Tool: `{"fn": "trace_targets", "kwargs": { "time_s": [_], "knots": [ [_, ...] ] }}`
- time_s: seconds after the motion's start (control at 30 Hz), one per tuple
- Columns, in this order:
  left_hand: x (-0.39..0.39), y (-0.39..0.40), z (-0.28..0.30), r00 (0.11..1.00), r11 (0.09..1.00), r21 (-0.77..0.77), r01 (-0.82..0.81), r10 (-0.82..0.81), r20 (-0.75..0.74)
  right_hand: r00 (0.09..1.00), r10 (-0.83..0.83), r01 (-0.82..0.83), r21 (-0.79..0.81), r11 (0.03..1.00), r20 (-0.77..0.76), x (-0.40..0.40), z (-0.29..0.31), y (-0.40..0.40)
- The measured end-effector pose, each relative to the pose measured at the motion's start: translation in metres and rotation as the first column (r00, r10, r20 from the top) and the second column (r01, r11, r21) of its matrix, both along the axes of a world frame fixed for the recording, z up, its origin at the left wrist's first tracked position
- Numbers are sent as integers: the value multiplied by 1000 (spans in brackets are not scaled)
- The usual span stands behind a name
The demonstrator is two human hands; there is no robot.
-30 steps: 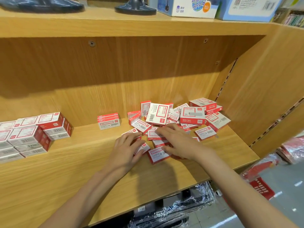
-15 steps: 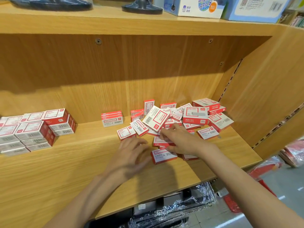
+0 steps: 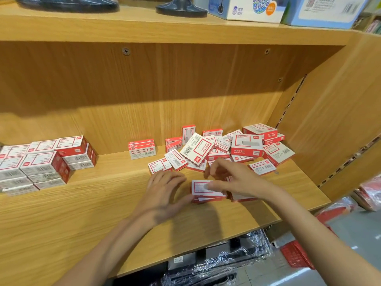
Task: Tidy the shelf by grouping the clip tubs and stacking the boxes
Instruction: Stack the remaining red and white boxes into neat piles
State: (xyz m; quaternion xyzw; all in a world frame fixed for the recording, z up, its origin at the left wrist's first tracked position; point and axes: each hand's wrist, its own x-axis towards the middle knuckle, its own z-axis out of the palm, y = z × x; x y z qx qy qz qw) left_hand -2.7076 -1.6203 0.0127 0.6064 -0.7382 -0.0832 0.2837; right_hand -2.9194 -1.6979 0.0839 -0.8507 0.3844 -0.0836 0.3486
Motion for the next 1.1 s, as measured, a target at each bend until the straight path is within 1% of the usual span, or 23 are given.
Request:
{"fn": "trace_targets", "kwargs": {
  "time_s": [0.07,0.13,0.2,0.23,0.27,0.33,0.4,0.5,0.57,0.6,0.63,0.7,0.8,0.87,0.9,0.97,1.03,1.1],
  "knots": [
    [-3,-7,4,1000,1000,22,6,-5,-15,990,23,-22,10,1000,-136,-2,-1,-6],
    [-6,-14,7,997,997,40,62,-64,42,969,60,-50,44,998,-239,0,-4,-10],
    [-6,-16,8,988,990,64,128,-132,75,958,97,-77,82,994,-271,4,-1,-10],
    [-6,-15,8,986,987,62,151,-155,64,953,116,-91,99,991,-279,5,1,-9],
    [-6,-13,8,985,984,53,168,-170,34,947,131,-104,108,989,-293,5,3,-8],
    [-6,-7,8,982,981,29,190,-189,-25,938,155,-144,58,988,-311,7,3,-3],
    [-9,-2,8,985,985,17,169,-168,-33,951,128,-148,-50,988,-282,12,-2,4],
    [-12,-4,10,999,999,2,46,-46,-12,982,40,-74,-180,981,-183,21,-8,5],
    [-13,-5,13,998,999,-20,51,-51,-33,971,1,-62,-249,967,-239,22,-8,2],
    [-13,-5,15,995,998,-7,58,-58,-76,960,-21,-57,-269,962,-279,21,-7,2],
    [-14,-4,16,991,998,26,59,-56,-124,956,-43,-37,-265,964,-291,19,-6,1],
    [-16,-4,15,977,995,90,49,-29,-212,968,-60,10,-203,979,-243,17,-6,1],
    [-20,-6,9,962,991,127,46,-10,-274,978,-75,43,-164,986,-197,21,-11,7],
    [-21,-6,7,960,991,129,46,-8,-281,982,-90,65,-151,986,-167,22,-12,9],
    [-20,-5,7,960,992,120,47,-12,-281,984,-92,66,-160,985,-155,21,-9,9],
    [-16,-4,14,958,998,42,38,-24,-286,989,-81,52,-223,973,-125,21,4,5],
    [-8,-6,27,943,998,-51,-29,11,-331,996,-75,57,-295,954,-48,30,19,-2],
    [8,-9,41,913,988,-91,-127,81,-399,997,-66,76,-339,938,41,49,28,-11]
  ]
}}
